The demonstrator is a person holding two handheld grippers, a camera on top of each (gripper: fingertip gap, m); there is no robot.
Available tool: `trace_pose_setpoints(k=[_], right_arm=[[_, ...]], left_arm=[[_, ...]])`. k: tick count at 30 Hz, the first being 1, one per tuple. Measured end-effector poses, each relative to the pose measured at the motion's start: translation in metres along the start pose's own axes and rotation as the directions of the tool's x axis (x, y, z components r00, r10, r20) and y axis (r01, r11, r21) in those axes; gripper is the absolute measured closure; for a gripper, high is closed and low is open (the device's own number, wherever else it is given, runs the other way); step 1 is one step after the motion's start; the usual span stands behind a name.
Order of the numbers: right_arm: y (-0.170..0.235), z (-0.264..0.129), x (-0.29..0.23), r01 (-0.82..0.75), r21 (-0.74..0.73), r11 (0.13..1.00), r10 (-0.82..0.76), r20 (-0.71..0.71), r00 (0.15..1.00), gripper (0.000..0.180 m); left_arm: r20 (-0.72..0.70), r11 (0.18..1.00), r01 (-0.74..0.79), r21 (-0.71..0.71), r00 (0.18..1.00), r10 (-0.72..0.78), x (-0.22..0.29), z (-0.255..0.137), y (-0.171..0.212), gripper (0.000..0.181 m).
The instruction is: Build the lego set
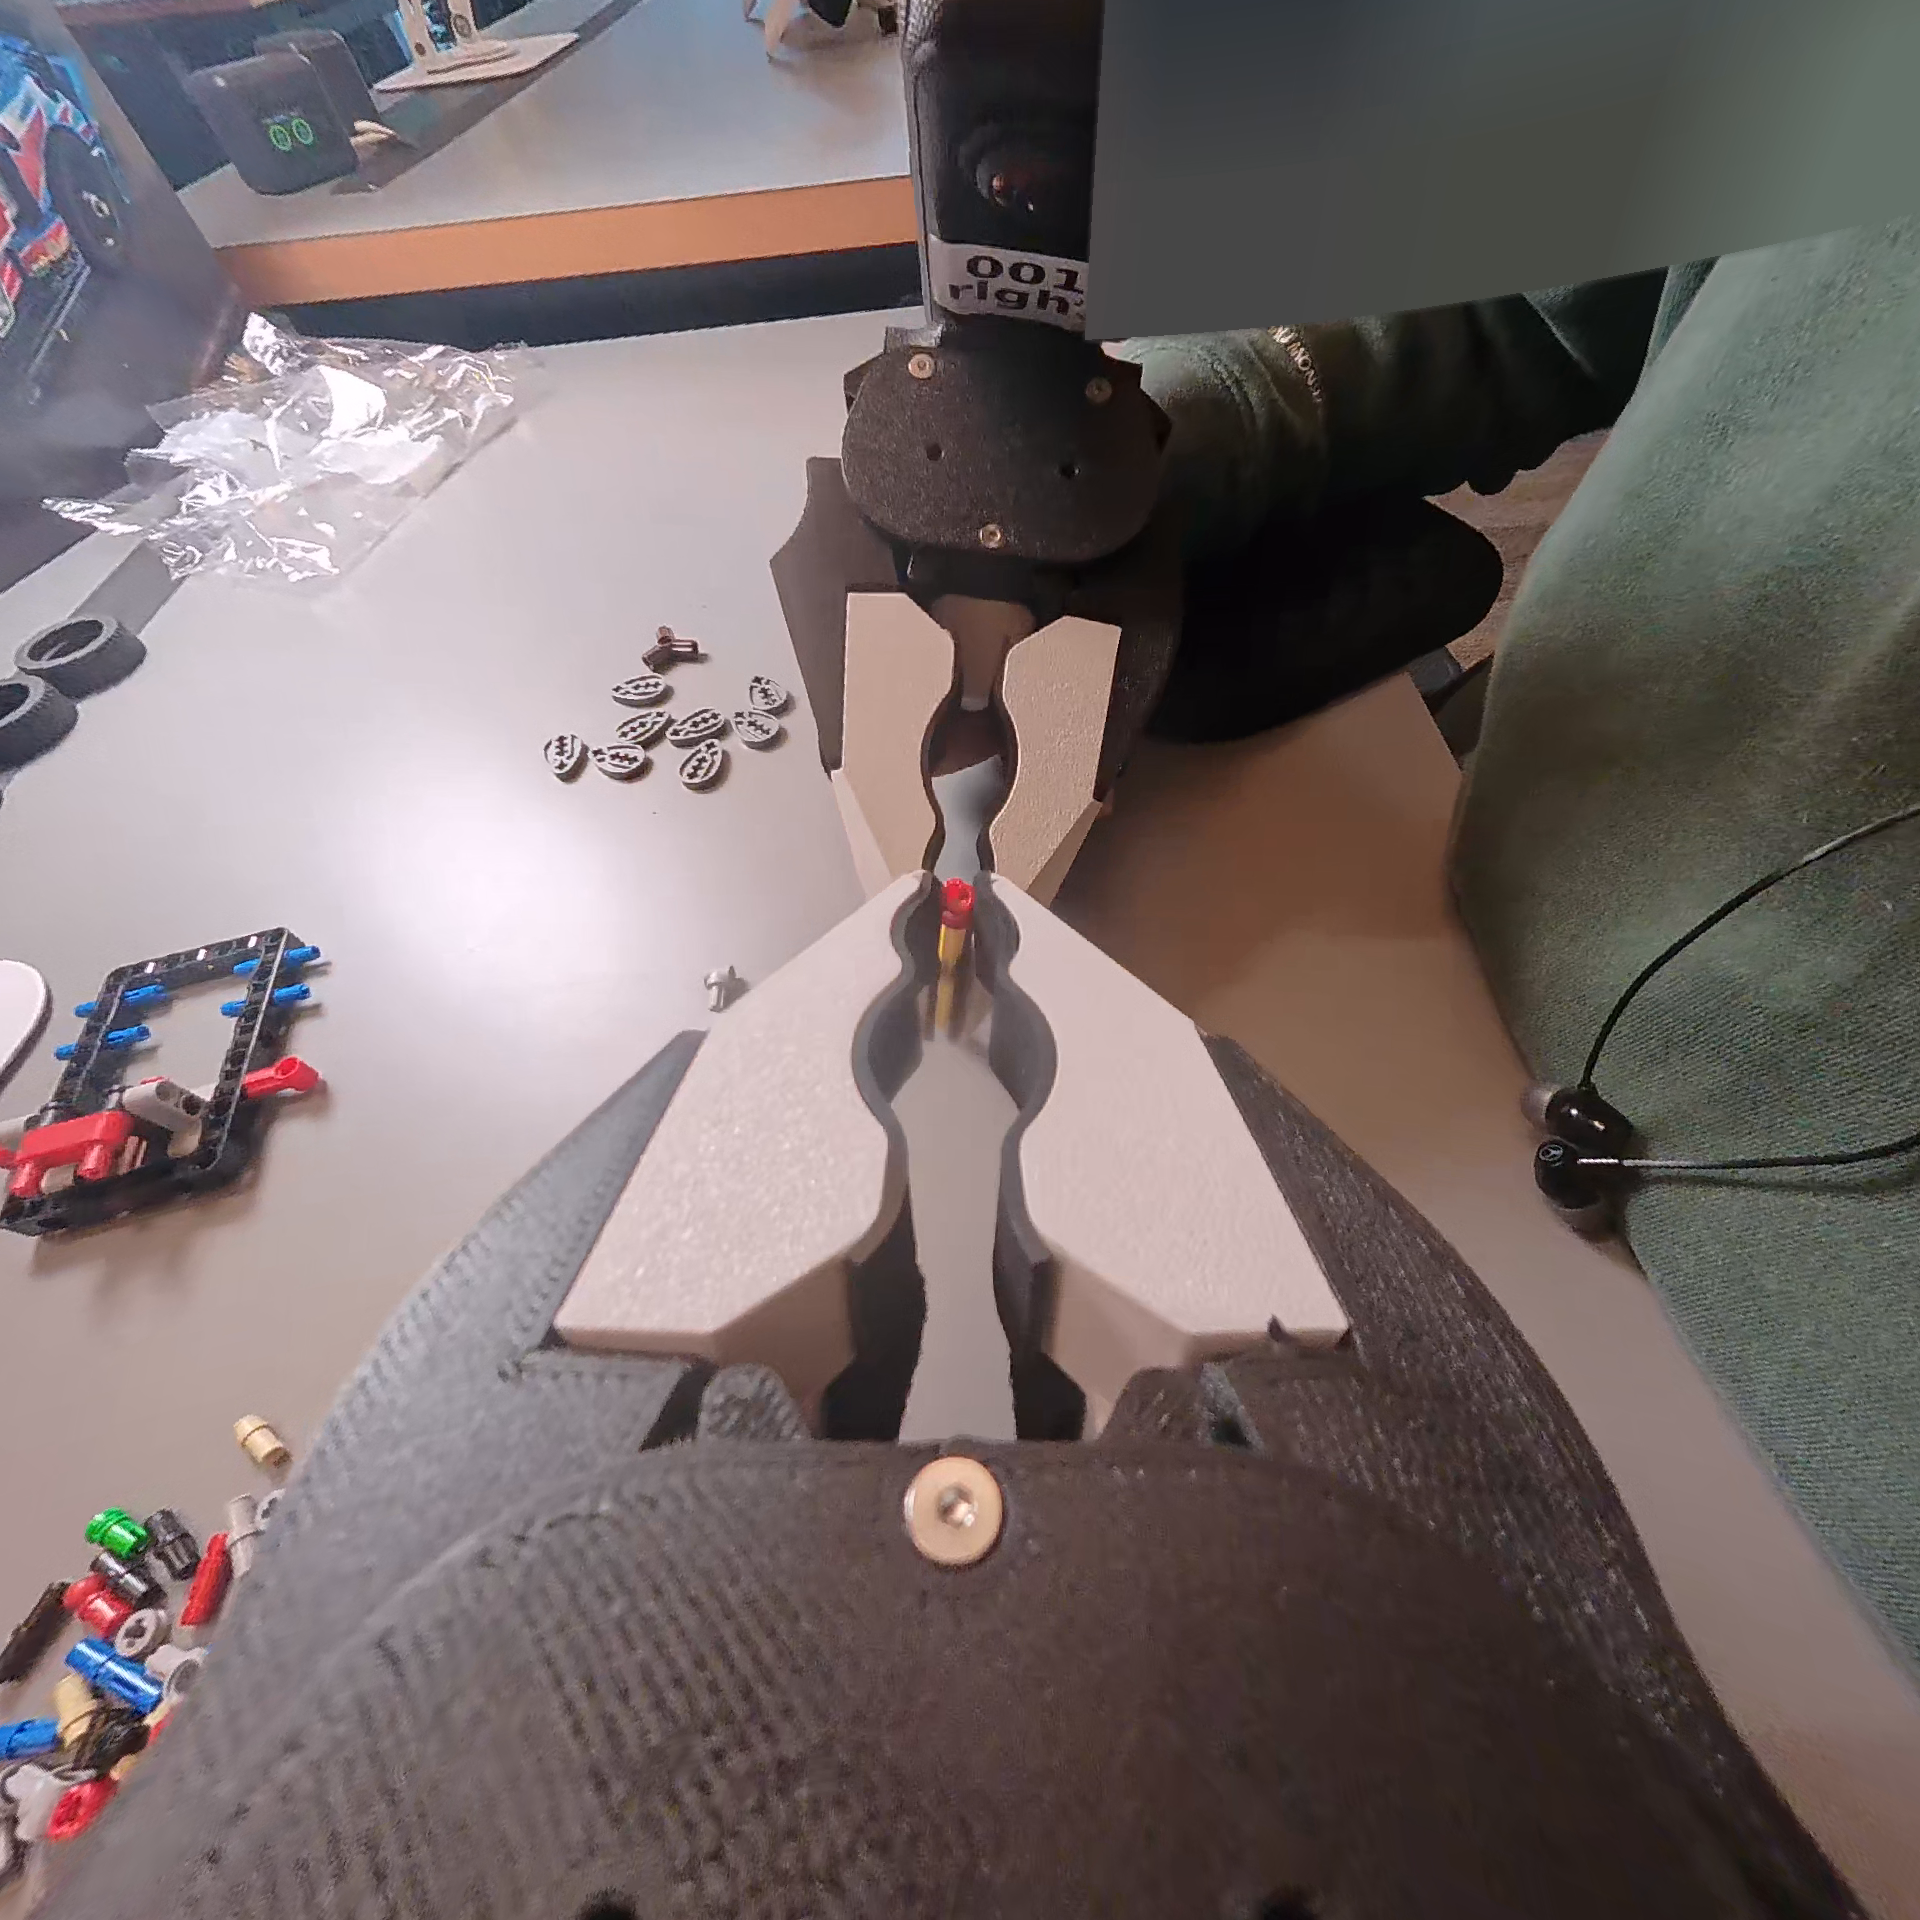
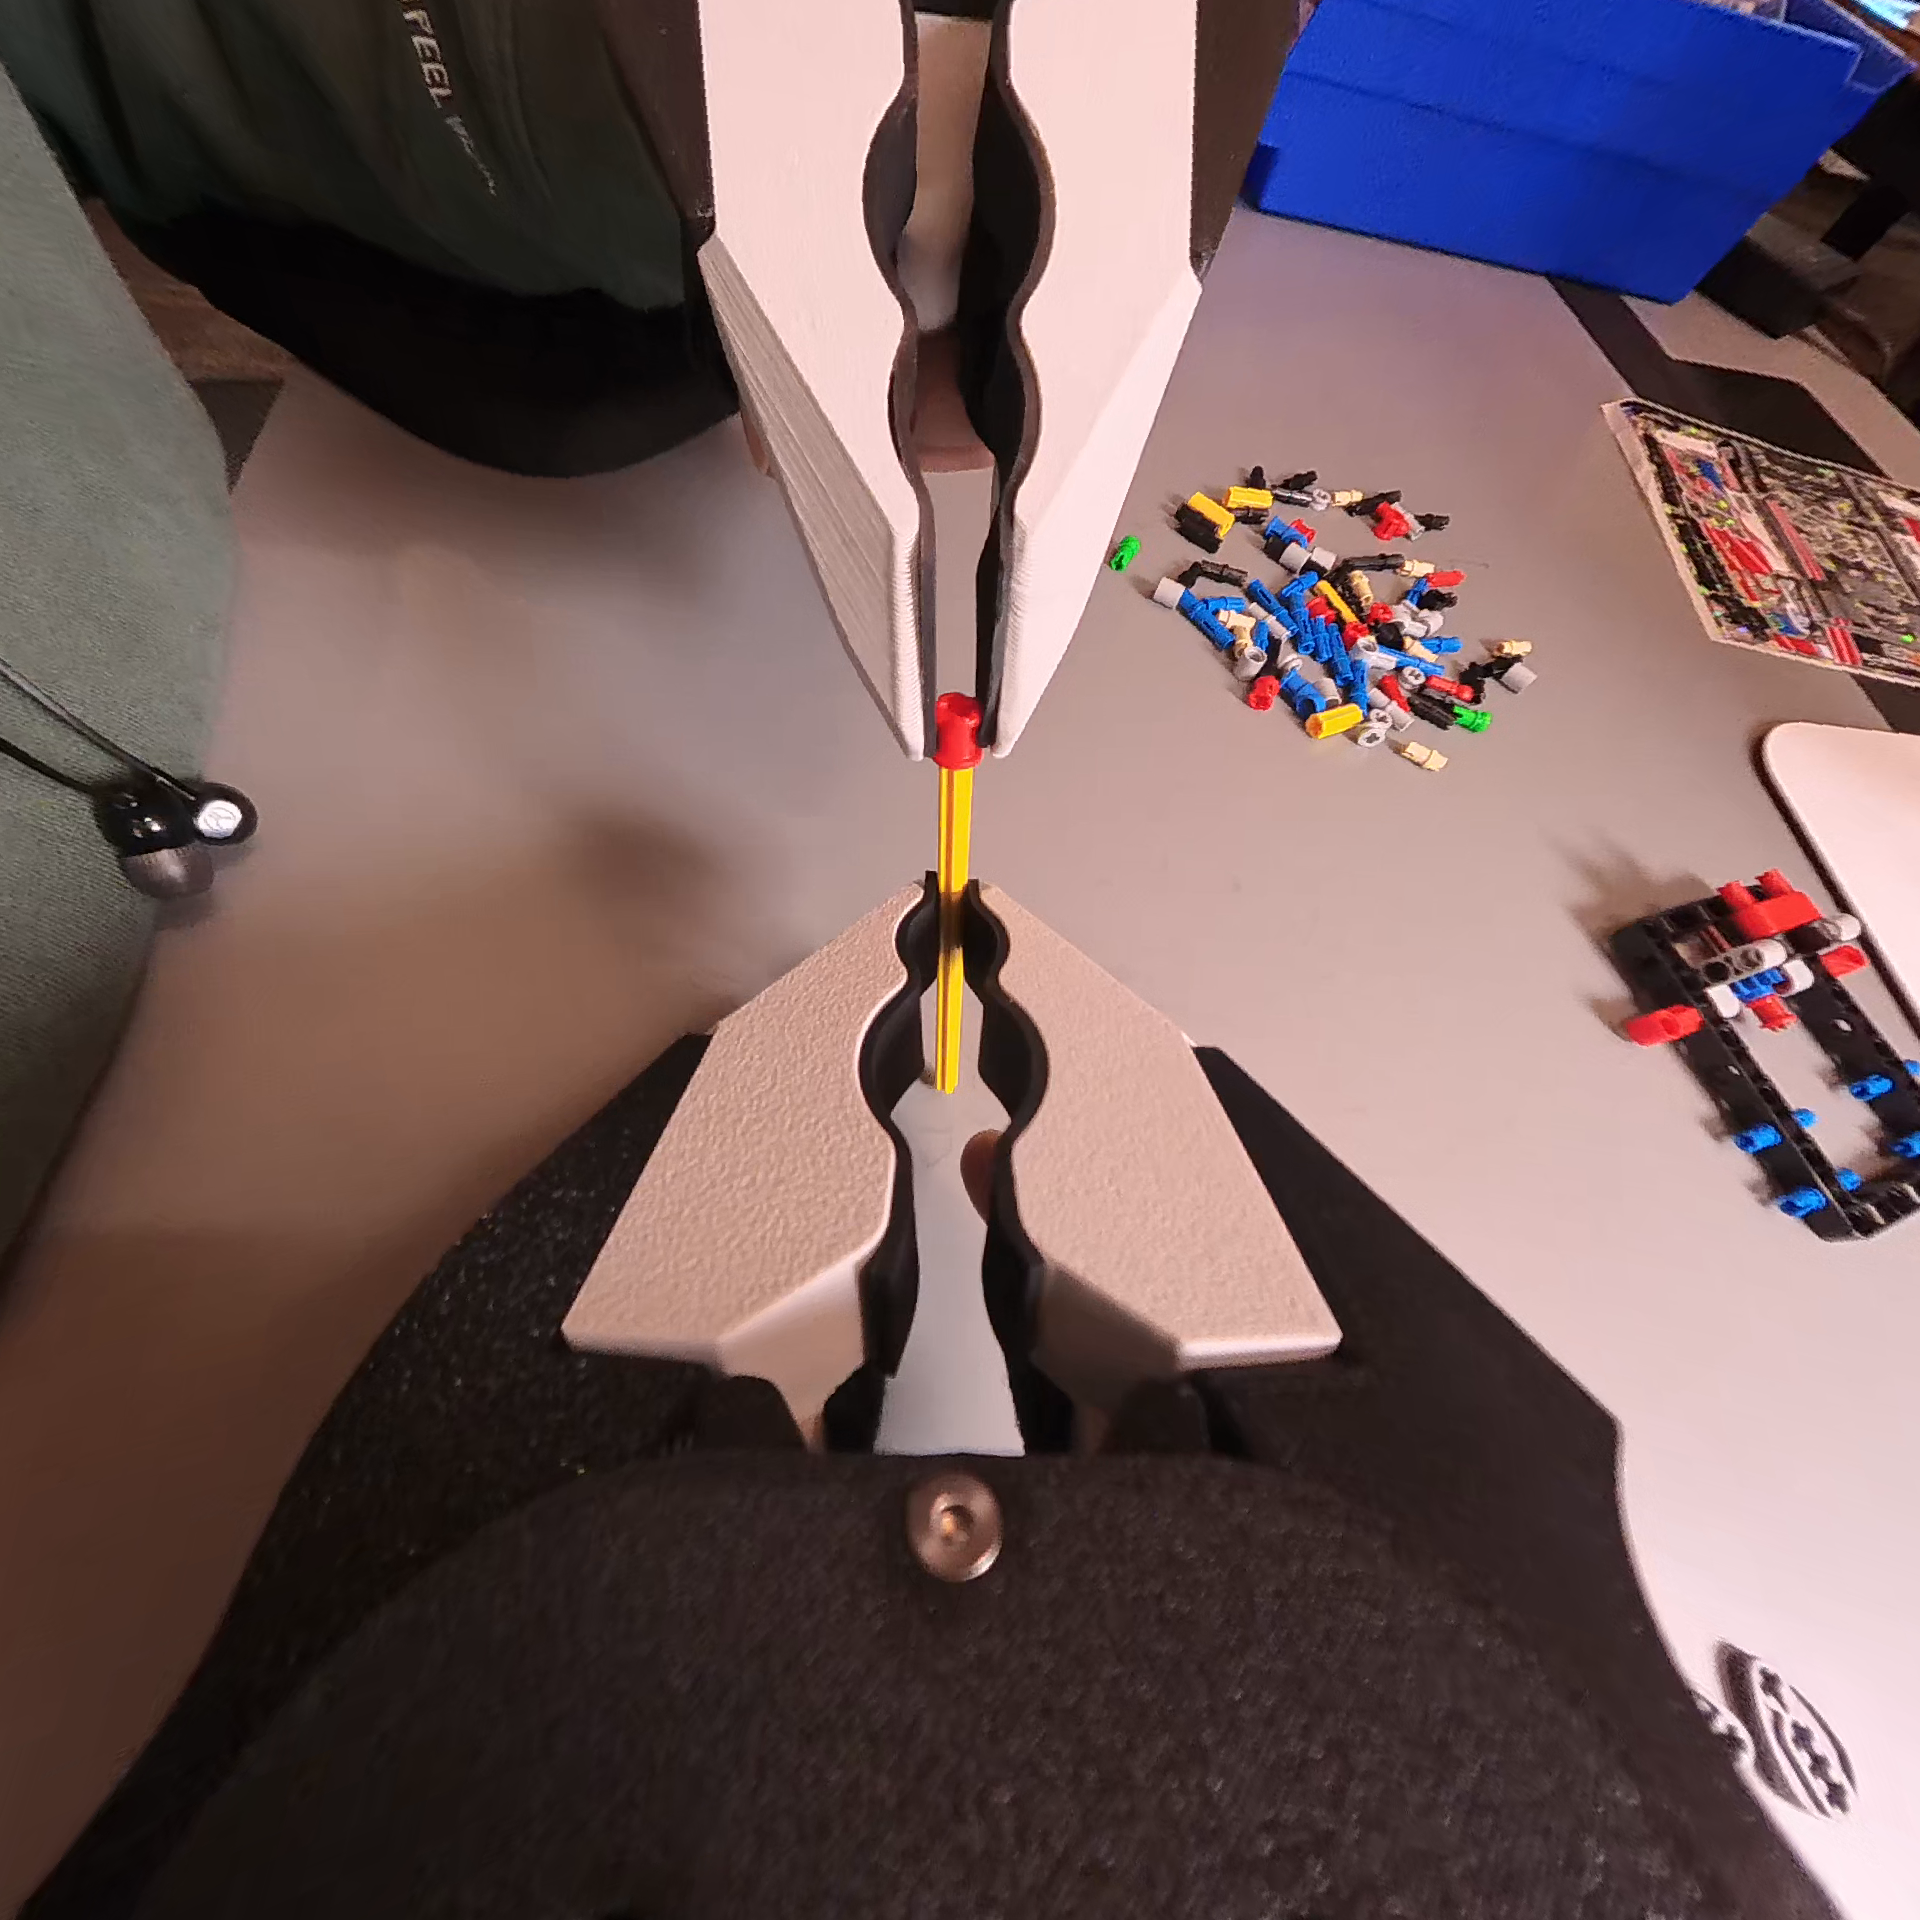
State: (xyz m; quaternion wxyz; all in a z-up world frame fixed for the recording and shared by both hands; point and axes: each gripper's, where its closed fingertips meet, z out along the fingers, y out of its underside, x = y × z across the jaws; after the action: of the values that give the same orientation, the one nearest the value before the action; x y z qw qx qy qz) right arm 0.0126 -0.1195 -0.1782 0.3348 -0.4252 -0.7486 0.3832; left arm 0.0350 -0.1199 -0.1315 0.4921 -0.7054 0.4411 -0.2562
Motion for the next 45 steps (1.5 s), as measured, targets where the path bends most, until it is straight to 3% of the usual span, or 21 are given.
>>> trace_pose_setpoints(k=[15, 18, 27, 45], right_arm=[[0.0, 0.001, -0.002, 0.006, 0.0, 1.0, -0.006, 0.003, 1.0, 0.179], [-0.007, 0.0, -0.004, 0.029, 0.012, 0.999, -0.029, 0.003, 1.0, 0.178], [-0.015, -0.01, -0.001, -0.016, 0.062, 0.998, 0.015, 0.017, 1.0, 0.178], [-0.015, -0.014, -0.004, -0.076, 0.053, 0.996, 0.072, 0.07, 0.995, 0.177]], left_arm=[[-0.041, 0.999, 0.04, -0.005, 0.998, -0.04, 0.003, 0.001, 0.002, 0.176], [-0.041, 0.998, 0.032, -0.061, 0.999, -0.035, 0.004, 0.009, 0.016, 0.176], [-0.05, 0.997, 0.071, 0.02, 0.996, -0.07, 0.001, 0.009, 0.002, 0.176], [-0.013, 0.999, -0.001, 0.05, 1.0, 0.002, 0.002, 0.003, -0.004, 0.177]])
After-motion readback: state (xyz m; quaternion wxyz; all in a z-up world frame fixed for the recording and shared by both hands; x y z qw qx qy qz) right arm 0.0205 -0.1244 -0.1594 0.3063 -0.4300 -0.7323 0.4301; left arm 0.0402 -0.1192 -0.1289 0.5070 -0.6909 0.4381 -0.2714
